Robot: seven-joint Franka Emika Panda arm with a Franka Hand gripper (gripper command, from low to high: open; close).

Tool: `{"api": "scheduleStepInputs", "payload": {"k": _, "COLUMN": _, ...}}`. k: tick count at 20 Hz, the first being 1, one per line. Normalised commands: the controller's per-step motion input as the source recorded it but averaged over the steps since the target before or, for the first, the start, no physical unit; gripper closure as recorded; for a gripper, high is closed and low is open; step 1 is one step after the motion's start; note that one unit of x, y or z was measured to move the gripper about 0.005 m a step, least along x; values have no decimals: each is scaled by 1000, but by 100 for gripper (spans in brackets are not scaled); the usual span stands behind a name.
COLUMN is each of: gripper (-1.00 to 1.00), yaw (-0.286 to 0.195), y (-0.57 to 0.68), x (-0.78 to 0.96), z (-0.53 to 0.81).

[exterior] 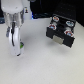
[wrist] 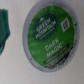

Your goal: Open the kcup holder, insert the kcup into the holder, and close the kcup holder

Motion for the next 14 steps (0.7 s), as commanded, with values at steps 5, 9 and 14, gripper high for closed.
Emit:
{"api": "scheduleStepInputs", "payload": {"k": 5, "gripper": -100, "yaw": -8, "y": 25, "x": 14, "z": -31}}
{"api": "scheduleStepInputs", "payload": {"k": 9, "gripper": -100, "yaw": 21, "y": 220, "x": 121, "z": -236}}
{"api": "scheduleStepInputs", "payload": {"k": 14, "gripper": 100, "yaw": -4, "y": 47, "x": 43, "z": -72}}
